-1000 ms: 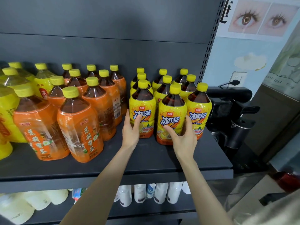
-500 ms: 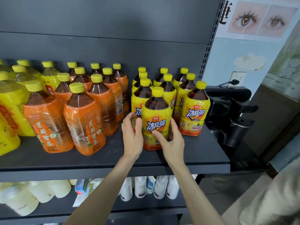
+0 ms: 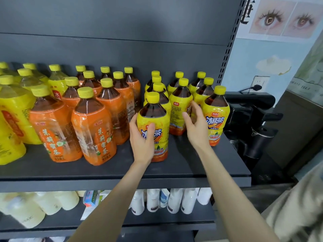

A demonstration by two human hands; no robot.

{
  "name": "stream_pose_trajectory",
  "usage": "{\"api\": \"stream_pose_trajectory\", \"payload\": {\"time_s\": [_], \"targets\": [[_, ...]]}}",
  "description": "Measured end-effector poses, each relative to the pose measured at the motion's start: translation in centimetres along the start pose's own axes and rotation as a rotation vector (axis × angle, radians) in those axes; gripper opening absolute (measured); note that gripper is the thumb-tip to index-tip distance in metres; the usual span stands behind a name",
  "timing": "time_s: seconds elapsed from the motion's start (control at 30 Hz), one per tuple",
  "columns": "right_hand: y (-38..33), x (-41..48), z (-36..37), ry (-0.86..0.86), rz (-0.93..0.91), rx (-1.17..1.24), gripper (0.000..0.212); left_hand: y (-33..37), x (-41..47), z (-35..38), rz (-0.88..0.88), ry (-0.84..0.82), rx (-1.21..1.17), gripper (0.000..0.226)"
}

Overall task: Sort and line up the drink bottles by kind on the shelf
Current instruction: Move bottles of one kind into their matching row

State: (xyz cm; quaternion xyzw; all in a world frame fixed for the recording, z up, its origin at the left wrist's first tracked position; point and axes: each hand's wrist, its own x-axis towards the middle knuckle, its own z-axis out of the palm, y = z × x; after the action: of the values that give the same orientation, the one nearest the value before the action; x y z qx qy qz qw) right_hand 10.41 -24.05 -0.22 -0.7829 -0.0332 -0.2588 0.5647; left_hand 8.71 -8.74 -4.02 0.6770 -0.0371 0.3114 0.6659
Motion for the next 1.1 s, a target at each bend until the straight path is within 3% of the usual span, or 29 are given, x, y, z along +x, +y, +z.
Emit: {"api": "stream_pose_trajectory", "payload": {"time_s": [0.27, 0.43, 0.57, 0.73, 0.93, 1.1], "targets": [[-0.2, 4.8, 1.0, -0.139, -0.033, -0.234, 0.062, -0.4, -0.1, 0.3, 0.032, 0.069, 0.051, 0.06], [0.6, 3.1, 1.3, -0.09, -0.128, -0.351, 0.056, -0.6, -0.1, 0.5, 0.051, 0.099, 0.058, 0.053], [0.0, 3.1, 1.2, -0.028, -0.176, -0.334, 0.056, -0.8, -0.2, 0.4, 0.063, 0.095, 0.053, 0.051], [-0.6, 5.3, 1.2, -0.156, -0.066, -0.285, 0.065, -0.7, -0.1, 0.3, 0.04, 0.09, 0.04, 0.042], [0.1, 3.2, 1.4, 0.1, -0.202, -0.458, 0.055, -0.8, -0.1, 0.4, 0.035, 0.062, 0.014, 0.051], [0.1, 2.5, 1.3, 0.091, -0.18, -0.584, 0.058, -0.8, -0.1, 0.3, 0.032, 0.062, 0.001, 0.053]]}}
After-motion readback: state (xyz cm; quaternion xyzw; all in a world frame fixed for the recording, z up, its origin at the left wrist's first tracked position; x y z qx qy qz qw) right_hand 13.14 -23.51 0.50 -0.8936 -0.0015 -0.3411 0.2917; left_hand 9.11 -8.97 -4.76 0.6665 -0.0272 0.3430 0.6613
